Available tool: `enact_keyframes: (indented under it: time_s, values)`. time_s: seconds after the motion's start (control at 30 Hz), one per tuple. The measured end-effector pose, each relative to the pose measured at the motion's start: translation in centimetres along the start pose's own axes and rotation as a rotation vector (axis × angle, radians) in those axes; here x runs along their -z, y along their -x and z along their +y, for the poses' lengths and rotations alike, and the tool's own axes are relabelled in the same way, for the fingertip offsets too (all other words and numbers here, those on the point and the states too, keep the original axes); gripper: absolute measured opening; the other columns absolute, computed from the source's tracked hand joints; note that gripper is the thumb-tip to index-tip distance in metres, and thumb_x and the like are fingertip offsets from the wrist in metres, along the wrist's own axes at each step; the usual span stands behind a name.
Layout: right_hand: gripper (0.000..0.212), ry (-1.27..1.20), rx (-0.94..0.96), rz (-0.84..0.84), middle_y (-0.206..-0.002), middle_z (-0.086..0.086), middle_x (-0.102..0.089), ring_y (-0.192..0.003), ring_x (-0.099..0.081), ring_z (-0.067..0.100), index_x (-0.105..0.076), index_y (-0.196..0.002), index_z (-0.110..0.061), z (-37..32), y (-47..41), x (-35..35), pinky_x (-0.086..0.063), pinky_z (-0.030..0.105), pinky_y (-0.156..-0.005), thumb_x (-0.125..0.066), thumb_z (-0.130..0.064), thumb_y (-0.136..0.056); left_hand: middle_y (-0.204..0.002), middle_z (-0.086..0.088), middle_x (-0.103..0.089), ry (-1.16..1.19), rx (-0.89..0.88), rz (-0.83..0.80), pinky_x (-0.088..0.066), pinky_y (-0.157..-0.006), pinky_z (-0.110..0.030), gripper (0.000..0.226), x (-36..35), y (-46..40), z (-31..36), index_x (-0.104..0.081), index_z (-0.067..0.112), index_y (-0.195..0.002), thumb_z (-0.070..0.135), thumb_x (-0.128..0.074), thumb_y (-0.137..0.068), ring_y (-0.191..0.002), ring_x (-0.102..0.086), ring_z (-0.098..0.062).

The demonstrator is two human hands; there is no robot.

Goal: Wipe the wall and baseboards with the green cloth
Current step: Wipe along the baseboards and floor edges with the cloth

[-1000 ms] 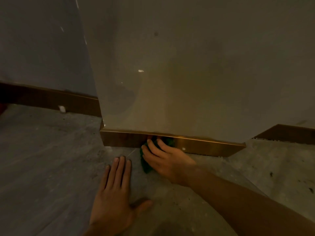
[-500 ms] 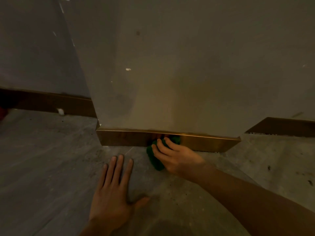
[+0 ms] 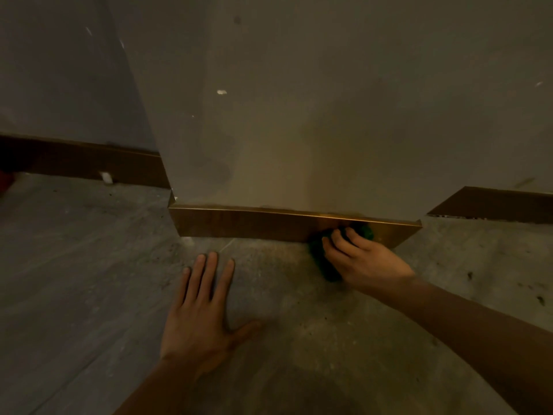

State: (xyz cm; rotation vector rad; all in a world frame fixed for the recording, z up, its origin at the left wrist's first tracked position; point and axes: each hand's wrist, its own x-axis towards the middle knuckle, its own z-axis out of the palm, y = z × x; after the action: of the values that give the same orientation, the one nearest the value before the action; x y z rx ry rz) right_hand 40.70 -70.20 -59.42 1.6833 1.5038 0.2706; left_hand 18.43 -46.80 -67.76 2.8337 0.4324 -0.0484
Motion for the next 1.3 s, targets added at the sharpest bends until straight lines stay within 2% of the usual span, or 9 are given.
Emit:
enact_keyframes:
  time_s: [0.27,0.53,0.67,0.77,0.93,1.03,1.17,1.23,1.3]
  values:
    - [0.064,-0.036,-0.054,-0.165,-0.154,0.026,-0.024,-0.140,-0.017,0.051,-0.038,-0.147,-0.004,1.0,4.6,-0.8,-0.020,0.059,-0.116,-0.061,-0.005,-0.088,-0.167,-0.007,0.013,0.011,0.000,0.004,-0.005,-0.124,-0.054,0.113,0.1,0.1,0.0,0.006,0.027,-0.159,0.097,-0.023,-0.075,-0.152,0.019,-0.023]
    - [0.061,-0.149,-0.216,-0.266,-0.140,0.026,-0.039,-0.128,-0.031,0.049,-0.044,-0.141,-0.001,2.3,6.6,2.1,-0.034,0.057,-0.106,-0.062,-0.009,-0.084,-0.168,-0.010,0.005,-0.003,0.015,-0.023,-0.009,-0.123,-0.056,0.113,-0.4,0.0,0.0,0.000,0.024,-0.159,0.096,-0.024,-0.076,-0.153,0.013,-0.027]
    - [0.063,-0.329,-0.268,-0.238,-0.135,0.018,-0.045,-0.122,-0.037,0.041,-0.051,-0.137,-0.014,2.0,6.1,4.9,-0.042,0.050,-0.098,-0.073,-0.019,-0.078,-0.163,-0.009,0.027,-0.033,0.017,-0.068,0.005,-0.124,-0.052,0.114,0.2,-0.1,0.2,0.022,0.026,-0.154,0.099,-0.006,-0.071,-0.147,0.033,-0.025]
    - [0.061,-0.448,-0.304,-0.192,-0.135,0.014,-0.044,-0.118,-0.039,0.036,-0.049,-0.136,-0.021,1.4,5.2,7.5,-0.044,0.048,-0.093,-0.073,-0.027,-0.080,-0.163,-0.005,0.029,0.021,-0.011,-0.059,0.010,-0.124,-0.048,0.114,1.6,-0.2,0.6,0.027,0.028,-0.152,0.100,-0.004,-0.069,-0.146,0.035,-0.021]
    - [0.061,-0.578,-0.370,-0.045,-0.133,0.012,-0.047,-0.115,-0.042,0.034,-0.045,-0.133,-0.024,0.2,3.5,11.8,-0.045,0.047,-0.091,-0.073,-0.024,-0.079,-0.167,0.004,0.015,0.122,-0.110,-0.006,0.007,-0.124,-0.043,0.114,4.9,-0.8,2.0,0.019,0.032,-0.154,0.100,-0.019,-0.071,-0.150,0.022,-0.015]
    - [0.068,-0.676,-0.411,0.055,-0.136,0.008,-0.047,-0.118,-0.042,0.032,-0.037,-0.137,-0.026,-0.3,3.0,14.1,-0.043,0.045,-0.095,-0.073,-0.024,-0.080,-0.168,0.008,0.002,0.187,-0.164,0.031,0.001,-0.121,-0.037,0.117,7.2,-1.2,2.9,0.010,0.033,-0.157,0.102,-0.024,-0.068,-0.151,0.006,-0.010]
    - [0.071,-0.849,-0.474,0.173,-0.139,0.002,-0.046,-0.122,-0.042,0.024,-0.027,-0.142,-0.026,-0.6,2.8,16.6,-0.042,0.041,-0.102,-0.069,-0.028,-0.085,-0.163,0.010,-0.022,0.282,-0.254,0.044,-0.025,-0.119,-0.036,0.111,10.3,-1.7,4.2,0.003,0.040,-0.156,0.096,-0.040,-0.070,-0.147,-0.023,-0.010]
    - [0.071,-0.940,-0.492,0.220,-0.136,0.000,-0.048,-0.120,-0.043,0.021,-0.027,-0.143,-0.026,-0.5,3.1,17.5,-0.042,0.038,-0.101,-0.068,-0.028,-0.085,-0.156,0.012,-0.035,0.292,-0.311,0.041,-0.034,-0.112,-0.031,0.108,11.7,-1.6,4.9,-0.003,0.042,-0.155,0.090,-0.051,-0.071,-0.139,-0.035,-0.007]
    - [0.069,-1.011,-0.502,0.274,-0.134,-0.001,-0.049,-0.118,-0.044,0.020,-0.029,-0.142,-0.026,-0.4,3.6,18.4,-0.043,0.036,-0.099,-0.067,-0.027,-0.084,-0.142,0.012,-0.051,0.258,-0.368,0.074,-0.037,-0.101,-0.025,0.092,13.1,-1.6,5.6,-0.020,0.041,-0.150,0.079,-0.059,-0.076,-0.124,-0.047,-0.008]
